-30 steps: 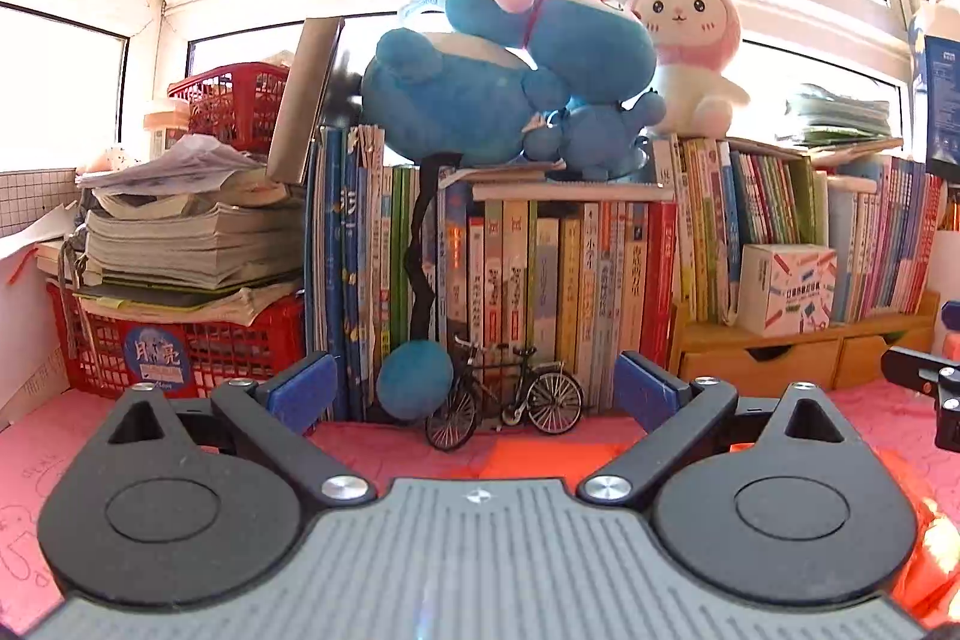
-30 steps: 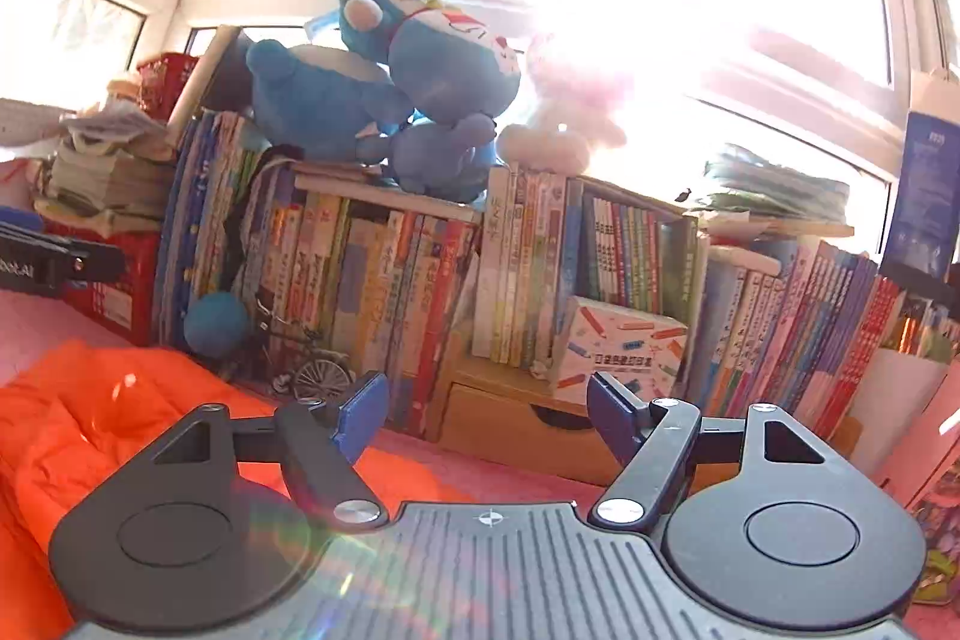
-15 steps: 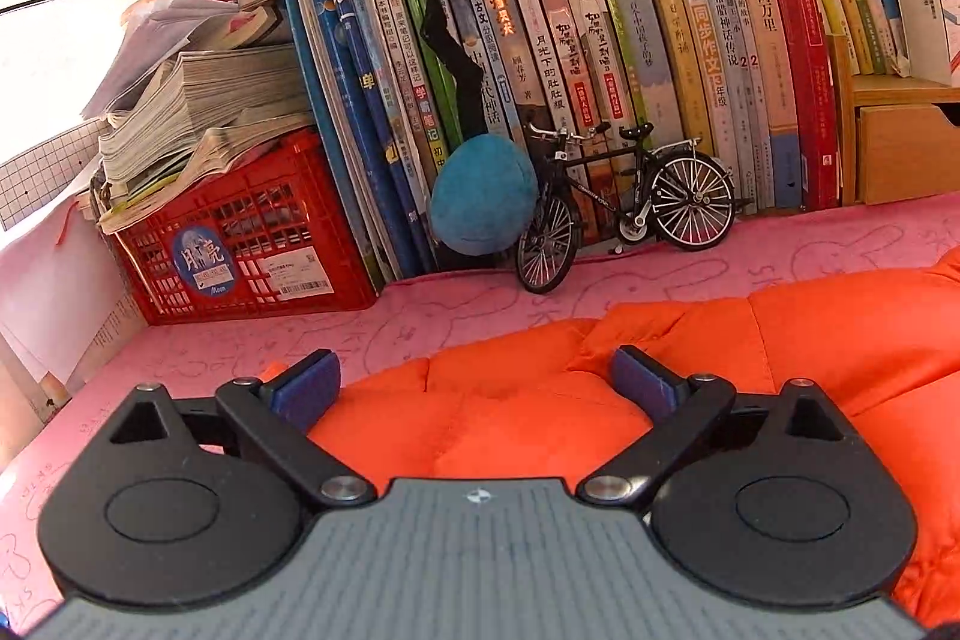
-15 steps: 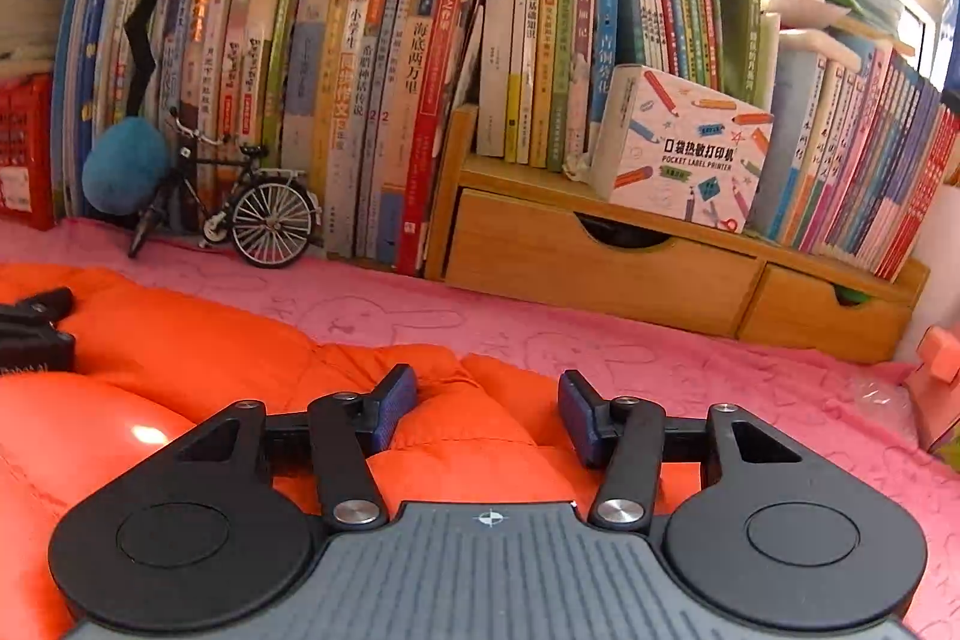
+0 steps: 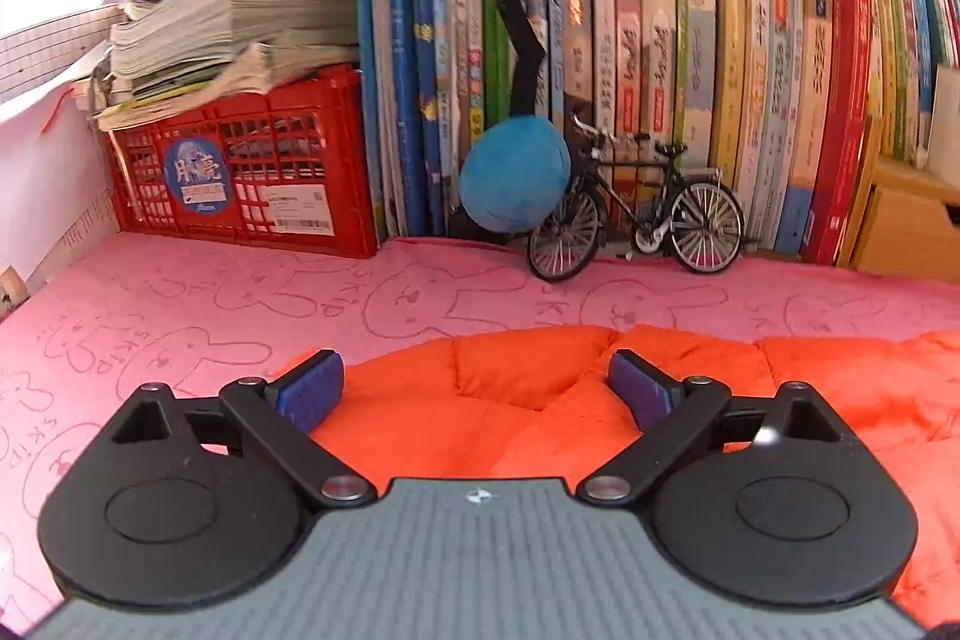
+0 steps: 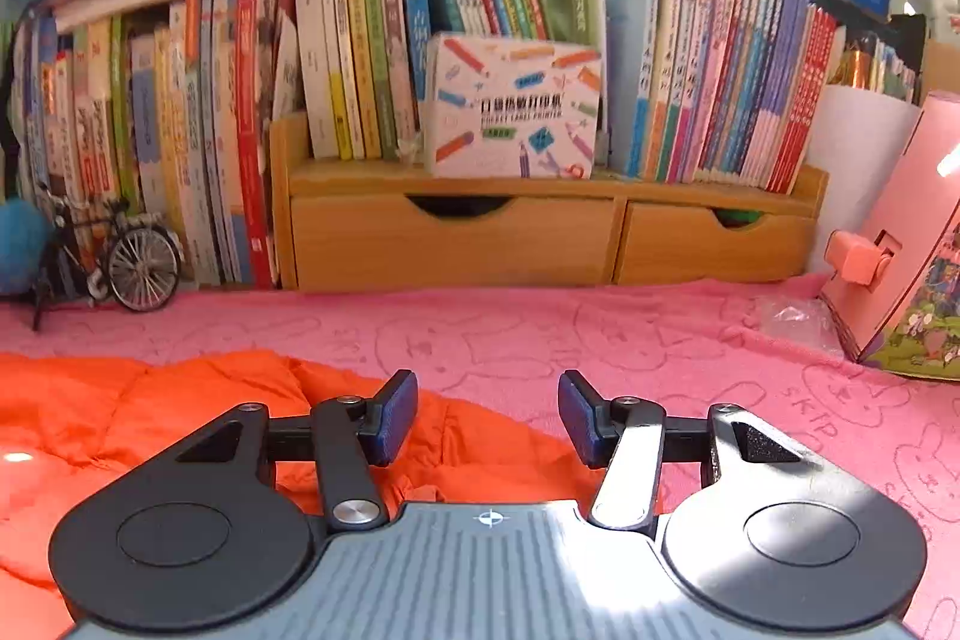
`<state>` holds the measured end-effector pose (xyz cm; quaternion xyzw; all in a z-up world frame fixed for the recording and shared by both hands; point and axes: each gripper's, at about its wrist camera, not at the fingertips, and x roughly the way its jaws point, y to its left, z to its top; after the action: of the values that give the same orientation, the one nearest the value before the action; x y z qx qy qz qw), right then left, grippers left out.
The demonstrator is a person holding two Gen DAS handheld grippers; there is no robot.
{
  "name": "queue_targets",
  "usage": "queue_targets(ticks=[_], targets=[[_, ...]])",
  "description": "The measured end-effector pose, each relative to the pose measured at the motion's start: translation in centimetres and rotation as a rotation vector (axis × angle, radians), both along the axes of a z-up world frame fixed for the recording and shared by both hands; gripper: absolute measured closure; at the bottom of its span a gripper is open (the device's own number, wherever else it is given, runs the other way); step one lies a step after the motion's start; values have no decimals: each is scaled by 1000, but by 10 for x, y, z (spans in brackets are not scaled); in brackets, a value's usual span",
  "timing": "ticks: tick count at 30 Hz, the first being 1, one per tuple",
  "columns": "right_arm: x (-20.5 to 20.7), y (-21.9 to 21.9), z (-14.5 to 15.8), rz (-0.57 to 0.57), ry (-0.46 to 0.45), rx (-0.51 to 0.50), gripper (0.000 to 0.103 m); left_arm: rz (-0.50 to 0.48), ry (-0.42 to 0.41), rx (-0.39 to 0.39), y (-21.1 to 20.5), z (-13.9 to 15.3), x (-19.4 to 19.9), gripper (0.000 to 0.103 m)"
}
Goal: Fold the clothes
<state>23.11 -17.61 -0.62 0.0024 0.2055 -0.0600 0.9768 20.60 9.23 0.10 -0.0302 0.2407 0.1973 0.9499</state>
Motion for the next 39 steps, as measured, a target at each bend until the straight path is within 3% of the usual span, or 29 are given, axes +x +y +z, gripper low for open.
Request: queue_targets(ticks=[3,4,8,10,13,16,25,30,35,39], targets=[[-40,9,24,81,-130,8,50,-1,-95,54,-11,23,-39,7],[-53,16,30,127,-158,-11,50,-25,-107,109,-22,28,-49,7],[-96,53,32,321,-190,-154,47,-104,-73,333,-59,16,-63,6],[-106,65,26,374,-162,-191,47,-119,-20,382,-66,5,-60,6],[-107,65,13,365,-104,-221,46,-105,6,391,-58,-5,-59,4],[-104,55,1,346,-49,-226,39,-95,22,402,-50,-16,-60,0],[-86,40,-10,332,66,-135,19,-118,81,366,-44,-23,-54,0],[-77,27,-11,309,112,-52,2,-136,95,326,-39,-23,-53,0],[-73,17,-14,308,133,22,0,-141,98,299,-36,-23,-54,0],[-74,18,-15,305,129,9,0,-139,98,304,-37,-23,-54,0]])
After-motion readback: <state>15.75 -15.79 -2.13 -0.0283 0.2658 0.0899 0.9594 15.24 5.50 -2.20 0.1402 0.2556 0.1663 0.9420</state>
